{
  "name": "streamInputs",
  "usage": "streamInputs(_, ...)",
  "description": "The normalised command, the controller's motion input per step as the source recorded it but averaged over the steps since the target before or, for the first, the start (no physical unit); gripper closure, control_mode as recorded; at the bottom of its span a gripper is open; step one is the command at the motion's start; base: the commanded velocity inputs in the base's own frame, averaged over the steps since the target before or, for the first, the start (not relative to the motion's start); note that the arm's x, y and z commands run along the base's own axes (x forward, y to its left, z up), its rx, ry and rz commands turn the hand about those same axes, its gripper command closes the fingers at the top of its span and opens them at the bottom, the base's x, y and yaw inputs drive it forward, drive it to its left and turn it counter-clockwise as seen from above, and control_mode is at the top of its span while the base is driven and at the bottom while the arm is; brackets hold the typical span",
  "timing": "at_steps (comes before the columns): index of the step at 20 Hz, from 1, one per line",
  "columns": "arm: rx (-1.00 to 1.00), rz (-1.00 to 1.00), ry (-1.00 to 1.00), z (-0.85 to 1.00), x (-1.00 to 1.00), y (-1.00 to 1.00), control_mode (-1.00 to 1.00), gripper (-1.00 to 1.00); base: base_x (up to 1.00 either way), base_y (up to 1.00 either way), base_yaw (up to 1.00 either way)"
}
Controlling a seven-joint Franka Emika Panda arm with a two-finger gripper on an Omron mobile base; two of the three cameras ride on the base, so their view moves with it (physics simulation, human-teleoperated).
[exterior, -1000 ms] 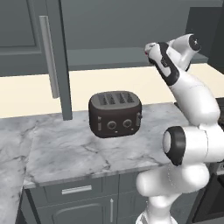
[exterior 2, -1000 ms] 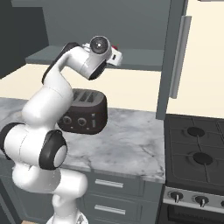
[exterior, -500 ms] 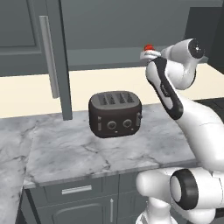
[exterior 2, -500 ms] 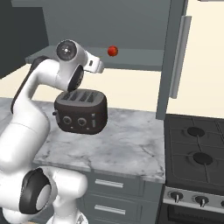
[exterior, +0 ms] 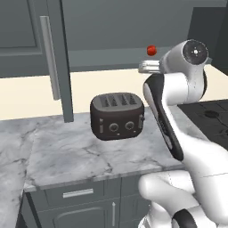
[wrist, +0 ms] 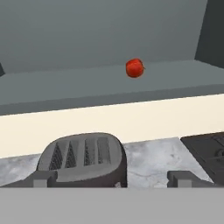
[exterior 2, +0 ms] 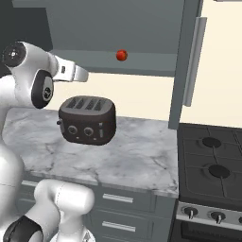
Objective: Pick the apple from the counter and place it in the cabinet. Then close the cabinet.
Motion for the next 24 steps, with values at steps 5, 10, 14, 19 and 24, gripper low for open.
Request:
streamInputs(5, -0.28, 0.00, 0.10, 0.11, -1.00, 0.37, -1.00, -1.00, 0.00, 0.00, 0.00)
streamInputs(10, -0.29, 0.02, 0.11, 0.07, -1.00, 0.48, -1.00, -1.00, 0.00, 0.00, 0.00)
streamInputs(14, -0.25, 0.12, 0.09, 0.07, -0.99, 0.66, -1.00, -1.00, 0.00, 0.00, 0.00)
streamInputs(19, -0.21, 0.21, 0.13, 0.00, -0.74, 0.93, -1.00, -1.00, 0.00, 0.00, 0.00)
streamInputs(24, -0.25, 0.15, 0.20, 0.00, -0.33, 0.98, -1.00, -1.00, 0.00, 0.00, 0.00)
